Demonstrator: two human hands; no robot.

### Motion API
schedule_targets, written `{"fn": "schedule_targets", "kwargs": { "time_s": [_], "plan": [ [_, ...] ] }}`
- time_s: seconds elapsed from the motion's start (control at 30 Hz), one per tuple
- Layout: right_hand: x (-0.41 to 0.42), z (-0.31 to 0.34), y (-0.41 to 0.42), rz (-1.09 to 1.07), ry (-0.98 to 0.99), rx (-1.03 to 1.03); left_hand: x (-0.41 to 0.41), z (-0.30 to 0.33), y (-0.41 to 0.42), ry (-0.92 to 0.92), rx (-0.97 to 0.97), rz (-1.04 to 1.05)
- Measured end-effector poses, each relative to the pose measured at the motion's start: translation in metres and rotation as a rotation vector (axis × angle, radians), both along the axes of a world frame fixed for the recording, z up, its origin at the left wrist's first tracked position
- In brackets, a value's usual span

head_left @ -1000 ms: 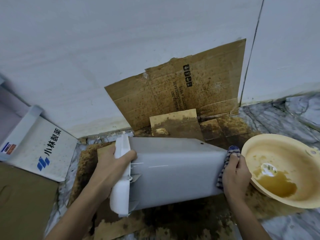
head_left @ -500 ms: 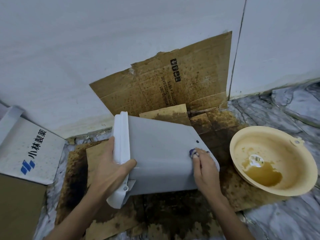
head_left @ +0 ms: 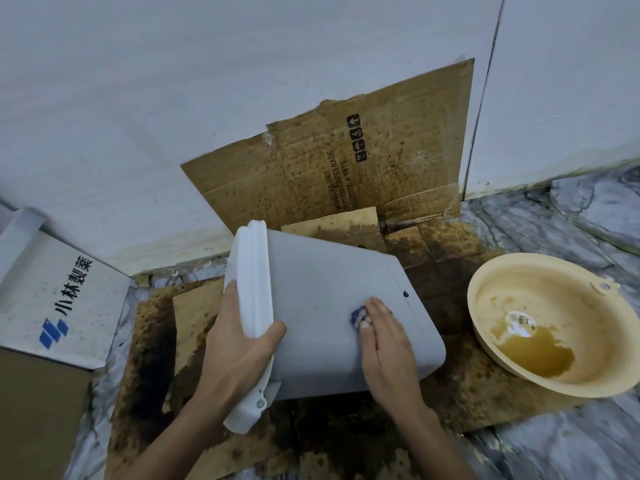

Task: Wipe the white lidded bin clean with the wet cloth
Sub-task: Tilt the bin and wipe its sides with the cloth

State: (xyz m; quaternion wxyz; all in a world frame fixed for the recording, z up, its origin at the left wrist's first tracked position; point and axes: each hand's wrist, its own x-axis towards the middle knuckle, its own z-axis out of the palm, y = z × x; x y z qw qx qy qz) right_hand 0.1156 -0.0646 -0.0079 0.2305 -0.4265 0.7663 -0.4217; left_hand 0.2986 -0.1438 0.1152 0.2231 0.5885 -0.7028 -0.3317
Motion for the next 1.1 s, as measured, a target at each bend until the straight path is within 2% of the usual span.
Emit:
{"fn": "schedule_targets", "kwargs": {
  "time_s": [0.17, 0.23, 0.37, 0.53, 0.6, 0.67, 0.77, 0.9, 1.0, 1.1],
  "plan": [
    [0.014, 0.034, -0.057, 0.033, 0.011, -0.234, 0.003, -0.003, 0.003, -0.039, -0.011, 0.008],
    [0.013, 0.043, -0.094, 0.031, 0.014, -0.263, 0.002, -0.003, 0.004, -0.027, -0.012, 0.008],
    [0.019, 0.062, -0.137, 0.121, -0.066, -0.246, -0.004, -0.001, 0.005, -0.014, -0.027, 0.004],
    [0.027, 0.058, -0.063, 0.527, -0.034, -0.179, -0.001, -0.003, 0.002, -0.038, -0.020, 0.017],
    [0.012, 0.038, -0.032, 0.519, -0.070, -0.128, 0.001, -0.003, 0.004, -0.044, -0.002, 0.032],
    [-0.013, 0.021, -0.027, 0.415, -0.005, -0.085, 0.001, -0.002, 0.007, -0.052, 0.005, 0.035],
    [-0.044, 0.005, -0.067, 0.354, 0.168, 0.025, -0.001, 0.001, 0.009, -0.055, 0.016, 0.027],
    [-0.047, 0.004, -0.152, 0.252, 0.100, 0.089, -0.005, 0.004, 0.011, -0.054, 0.013, 0.032],
    [-0.016, 0.026, -0.181, 0.386, 0.131, -0.003, -0.008, 0.006, 0.010, -0.050, 0.011, 0.037],
    [0.013, 0.046, -0.149, 0.576, 0.117, -0.104, -0.007, 0.005, 0.008, -0.061, 0.034, 0.052]
  ]
}}
